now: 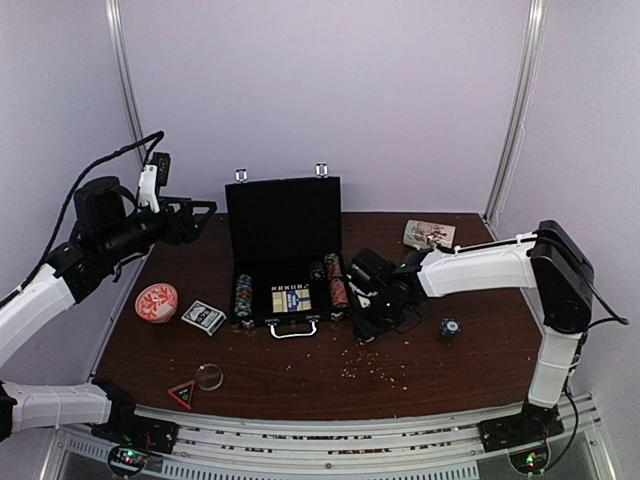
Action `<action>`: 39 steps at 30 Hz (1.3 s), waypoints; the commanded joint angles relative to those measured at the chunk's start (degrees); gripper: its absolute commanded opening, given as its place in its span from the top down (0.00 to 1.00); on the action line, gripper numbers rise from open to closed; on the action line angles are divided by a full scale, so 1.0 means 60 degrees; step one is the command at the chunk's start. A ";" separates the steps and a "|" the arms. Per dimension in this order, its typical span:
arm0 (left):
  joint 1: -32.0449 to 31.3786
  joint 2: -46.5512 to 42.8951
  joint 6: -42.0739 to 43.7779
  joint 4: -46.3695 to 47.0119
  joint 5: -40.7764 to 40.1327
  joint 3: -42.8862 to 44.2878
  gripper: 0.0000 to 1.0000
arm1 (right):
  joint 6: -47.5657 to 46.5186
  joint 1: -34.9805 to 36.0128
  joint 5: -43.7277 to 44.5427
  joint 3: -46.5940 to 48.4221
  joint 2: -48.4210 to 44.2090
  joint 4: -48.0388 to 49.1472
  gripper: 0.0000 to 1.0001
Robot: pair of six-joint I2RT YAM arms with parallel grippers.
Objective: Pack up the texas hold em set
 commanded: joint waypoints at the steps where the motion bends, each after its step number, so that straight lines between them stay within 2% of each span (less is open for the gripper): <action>1: 0.0063 -0.0105 -0.0096 0.0386 0.0093 0.0186 0.18 | -0.0038 0.0219 0.0003 0.0816 0.0286 0.0013 0.55; 6: 0.0071 -0.0105 -0.0097 0.0400 0.0108 0.0181 0.18 | -0.0244 0.0380 -0.0163 0.1793 0.0737 0.0016 0.55; 14: 0.0064 -0.0103 -0.0096 0.0401 0.0122 0.0185 0.18 | -0.0806 0.0382 -0.0107 0.4190 0.2038 0.0187 0.55; 22: 0.0061 -0.0071 -0.0061 0.0401 0.0075 0.0170 0.18 | -0.1427 0.0063 -0.0023 0.7802 0.4271 -0.0197 0.55; 26: 0.0062 -0.0015 -0.0052 0.0401 0.0040 0.0163 0.18 | -0.1579 -0.0325 -0.0597 0.9181 0.5174 0.0125 0.54; 33: 0.0061 0.0215 -0.0066 0.0388 0.0093 0.0169 0.18 | -0.1727 -0.0882 -0.2208 1.0099 0.6236 0.0938 0.51; 39: 0.0066 0.0315 -0.0066 0.0387 0.0125 0.0164 0.18 | -0.1996 -0.1028 -0.2899 1.0183 0.6511 0.1118 0.50</action>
